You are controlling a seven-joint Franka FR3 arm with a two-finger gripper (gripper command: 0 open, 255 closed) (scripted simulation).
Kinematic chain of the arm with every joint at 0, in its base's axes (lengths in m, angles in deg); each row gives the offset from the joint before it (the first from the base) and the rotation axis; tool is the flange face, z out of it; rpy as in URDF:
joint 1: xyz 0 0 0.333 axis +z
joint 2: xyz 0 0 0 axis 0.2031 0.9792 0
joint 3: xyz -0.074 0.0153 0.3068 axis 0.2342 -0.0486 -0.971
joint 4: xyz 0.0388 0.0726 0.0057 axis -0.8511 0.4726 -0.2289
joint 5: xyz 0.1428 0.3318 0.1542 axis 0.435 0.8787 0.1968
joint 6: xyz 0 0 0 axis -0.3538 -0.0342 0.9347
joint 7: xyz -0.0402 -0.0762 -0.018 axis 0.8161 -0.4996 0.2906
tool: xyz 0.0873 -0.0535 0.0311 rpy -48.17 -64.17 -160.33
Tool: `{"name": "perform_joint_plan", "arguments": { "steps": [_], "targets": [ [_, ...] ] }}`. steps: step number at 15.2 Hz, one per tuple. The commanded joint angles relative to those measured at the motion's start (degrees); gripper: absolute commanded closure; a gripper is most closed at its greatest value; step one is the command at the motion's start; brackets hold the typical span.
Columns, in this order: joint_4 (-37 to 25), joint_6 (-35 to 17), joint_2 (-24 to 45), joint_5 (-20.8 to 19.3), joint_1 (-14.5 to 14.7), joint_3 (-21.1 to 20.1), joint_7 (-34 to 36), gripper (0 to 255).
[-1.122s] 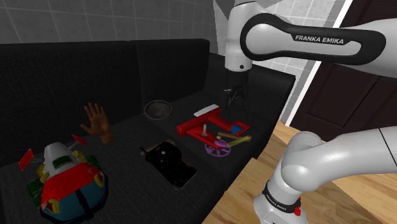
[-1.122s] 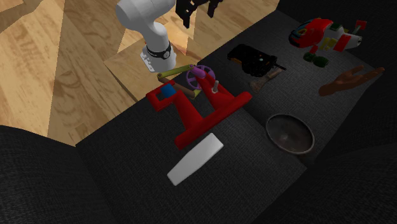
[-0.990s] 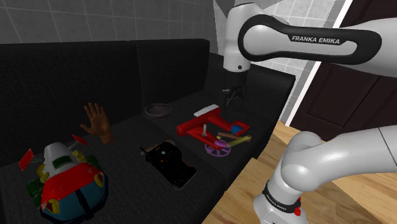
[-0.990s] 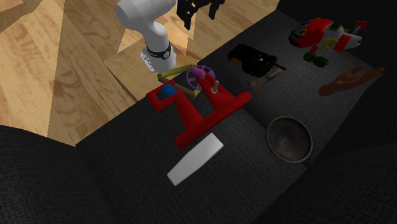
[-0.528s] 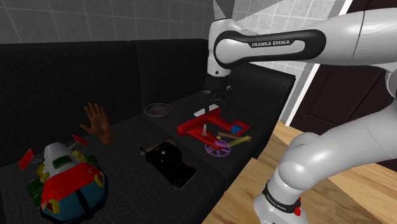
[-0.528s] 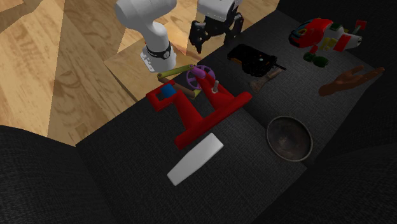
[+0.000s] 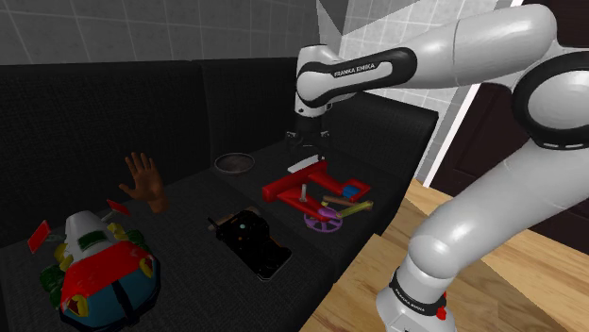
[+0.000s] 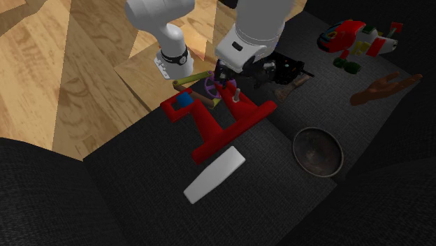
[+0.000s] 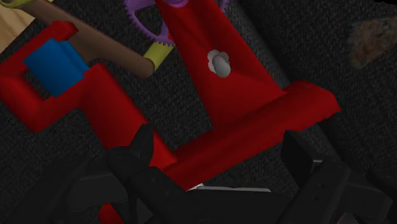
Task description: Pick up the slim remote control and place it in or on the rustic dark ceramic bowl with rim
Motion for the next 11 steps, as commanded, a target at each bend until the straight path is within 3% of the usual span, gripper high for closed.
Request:
{"name": "perform_joint_plan", "arguments": {
  "steps": [1, 11],
  "targets": [
    [-1.86, -2.63, 4.05, -0.29, -1.34, 0.17, 3.81, 0],
    [-11.23, -11.27, 19.95, -1.44, -6.90, 3.92, 19.70, 0]
  ]
}}
